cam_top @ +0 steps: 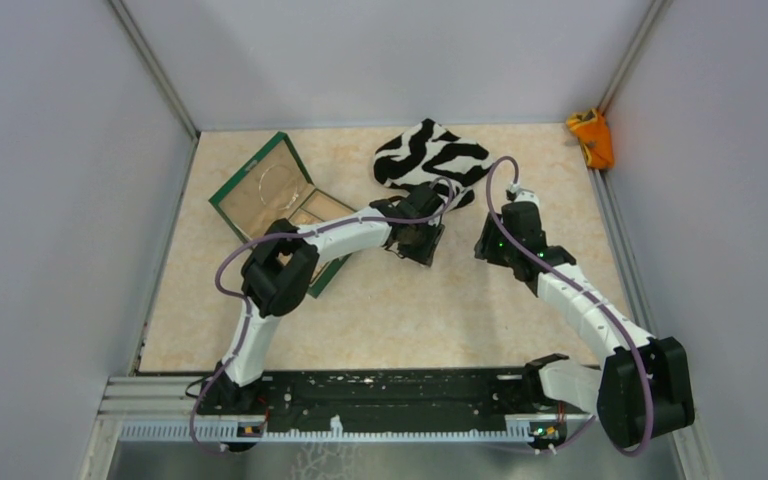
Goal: Organize the mixed jewelry
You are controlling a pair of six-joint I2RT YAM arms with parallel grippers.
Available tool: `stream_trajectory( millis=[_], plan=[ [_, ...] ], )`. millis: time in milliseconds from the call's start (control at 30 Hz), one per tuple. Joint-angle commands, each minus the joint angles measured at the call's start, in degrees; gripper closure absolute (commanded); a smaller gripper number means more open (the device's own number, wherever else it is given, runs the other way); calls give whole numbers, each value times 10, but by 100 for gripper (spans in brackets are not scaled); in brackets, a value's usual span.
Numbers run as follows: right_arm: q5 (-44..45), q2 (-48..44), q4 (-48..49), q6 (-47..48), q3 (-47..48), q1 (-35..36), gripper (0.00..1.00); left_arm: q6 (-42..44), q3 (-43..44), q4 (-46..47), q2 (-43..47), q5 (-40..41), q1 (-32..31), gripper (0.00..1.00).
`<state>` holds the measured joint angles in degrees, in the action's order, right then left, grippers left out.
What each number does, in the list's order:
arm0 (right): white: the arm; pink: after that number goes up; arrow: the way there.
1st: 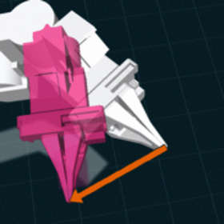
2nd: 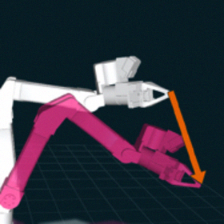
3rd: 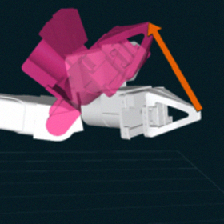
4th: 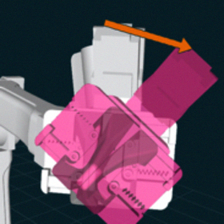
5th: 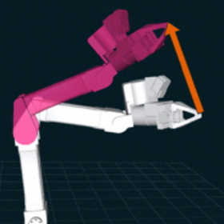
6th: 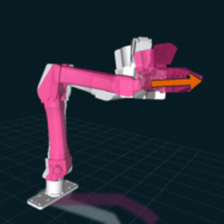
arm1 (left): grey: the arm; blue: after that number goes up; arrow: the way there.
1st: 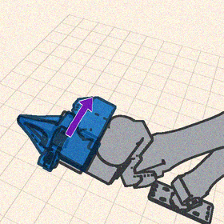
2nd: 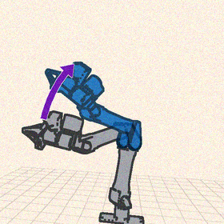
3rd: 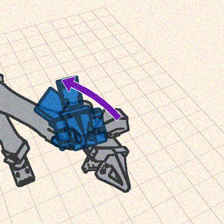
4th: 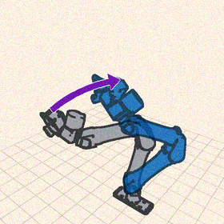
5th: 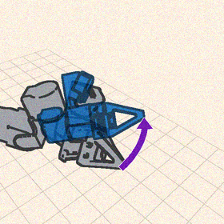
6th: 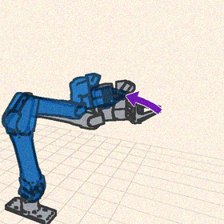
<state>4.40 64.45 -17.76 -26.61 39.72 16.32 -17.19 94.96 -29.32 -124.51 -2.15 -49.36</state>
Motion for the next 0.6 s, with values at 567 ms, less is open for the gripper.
stream_trajectory(
  millis=[567],
  plan=[
    [-14, -11, 22, 6, 2, -2, 57, 0, 13, -24, -34, 7, -11, 68]
  ],
)
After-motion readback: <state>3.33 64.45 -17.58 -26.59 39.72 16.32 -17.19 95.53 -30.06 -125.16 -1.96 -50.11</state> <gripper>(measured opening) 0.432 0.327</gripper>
